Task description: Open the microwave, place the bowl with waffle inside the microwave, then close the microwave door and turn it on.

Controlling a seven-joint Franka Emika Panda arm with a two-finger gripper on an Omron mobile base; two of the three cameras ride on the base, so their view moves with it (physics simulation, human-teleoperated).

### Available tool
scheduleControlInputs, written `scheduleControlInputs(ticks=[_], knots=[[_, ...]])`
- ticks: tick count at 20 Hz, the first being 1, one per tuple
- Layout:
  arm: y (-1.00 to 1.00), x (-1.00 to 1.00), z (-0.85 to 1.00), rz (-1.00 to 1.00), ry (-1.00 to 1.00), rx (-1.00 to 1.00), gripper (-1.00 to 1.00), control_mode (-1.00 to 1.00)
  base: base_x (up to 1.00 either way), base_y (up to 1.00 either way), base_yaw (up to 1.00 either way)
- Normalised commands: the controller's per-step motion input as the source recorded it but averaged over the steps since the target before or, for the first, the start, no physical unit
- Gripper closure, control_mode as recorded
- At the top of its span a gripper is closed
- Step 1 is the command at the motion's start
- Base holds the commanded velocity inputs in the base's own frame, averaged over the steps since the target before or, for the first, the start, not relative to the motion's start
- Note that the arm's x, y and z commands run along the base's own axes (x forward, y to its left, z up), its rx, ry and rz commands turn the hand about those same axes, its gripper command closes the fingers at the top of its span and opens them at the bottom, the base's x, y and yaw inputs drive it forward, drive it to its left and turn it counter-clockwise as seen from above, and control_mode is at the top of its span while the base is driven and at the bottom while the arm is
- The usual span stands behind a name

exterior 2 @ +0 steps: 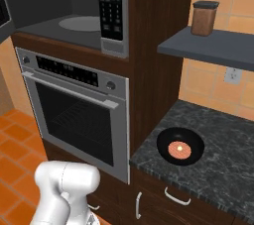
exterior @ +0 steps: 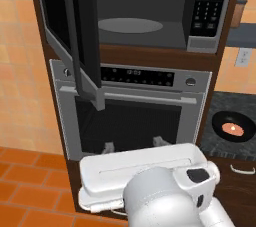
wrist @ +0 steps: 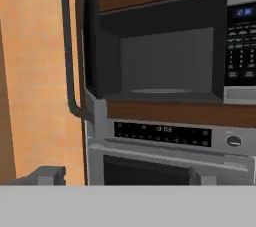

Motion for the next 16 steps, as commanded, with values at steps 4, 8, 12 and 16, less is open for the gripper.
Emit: scheduleControlInputs(ticks=[4,8,12,16], knots=[[-1.0,-0.02,0.14,-0.05,0.0,0.39,-1.0,-1.0,0.0,0.0,0.0],[-1.0,0.08,0.22,-0.05,0.08,0.51,-1.0,-1.0,0.0,0.0,0.0],[-1.0,0.19,0.29,0.01,0.22,0.76,-1.0,-1.0,0.0,0.0,0.0],[-0.68,0.46,0.48,0.24,0.25,0.69,-1.0,-1.0,0.0,0.0,0.0]])
